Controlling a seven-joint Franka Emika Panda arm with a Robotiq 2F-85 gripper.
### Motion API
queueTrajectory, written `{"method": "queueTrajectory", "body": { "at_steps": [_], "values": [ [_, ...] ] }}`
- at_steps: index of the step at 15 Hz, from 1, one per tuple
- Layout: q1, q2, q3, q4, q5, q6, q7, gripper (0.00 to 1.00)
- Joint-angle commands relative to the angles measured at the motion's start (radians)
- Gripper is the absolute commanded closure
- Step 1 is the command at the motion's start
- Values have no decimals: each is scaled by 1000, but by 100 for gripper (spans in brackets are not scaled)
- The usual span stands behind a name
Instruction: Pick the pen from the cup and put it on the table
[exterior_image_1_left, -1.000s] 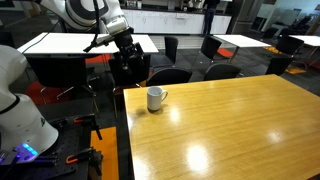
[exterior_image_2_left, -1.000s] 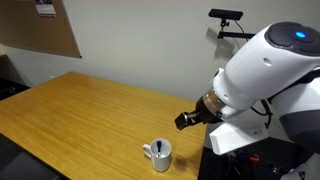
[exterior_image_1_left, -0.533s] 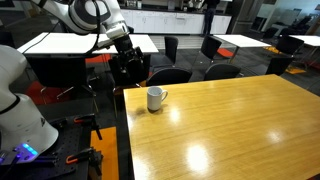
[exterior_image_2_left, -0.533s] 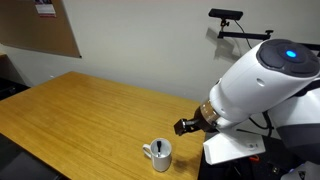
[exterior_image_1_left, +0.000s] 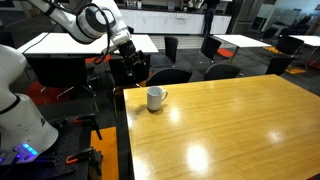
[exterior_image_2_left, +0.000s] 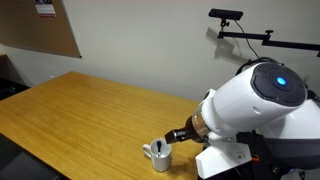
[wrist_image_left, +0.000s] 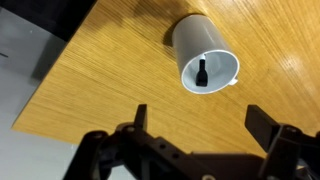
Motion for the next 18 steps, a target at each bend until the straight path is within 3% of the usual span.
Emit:
{"method": "queueTrajectory", "body": {
  "at_steps": [1, 9, 18],
  "values": [
    [-44, 83, 14, 47, -93, 65, 80, 0],
    [-55, 232, 19, 168, -173, 36, 203, 0],
    [-44, 329, 2, 231, -181, -4, 233, 18]
  ]
}}
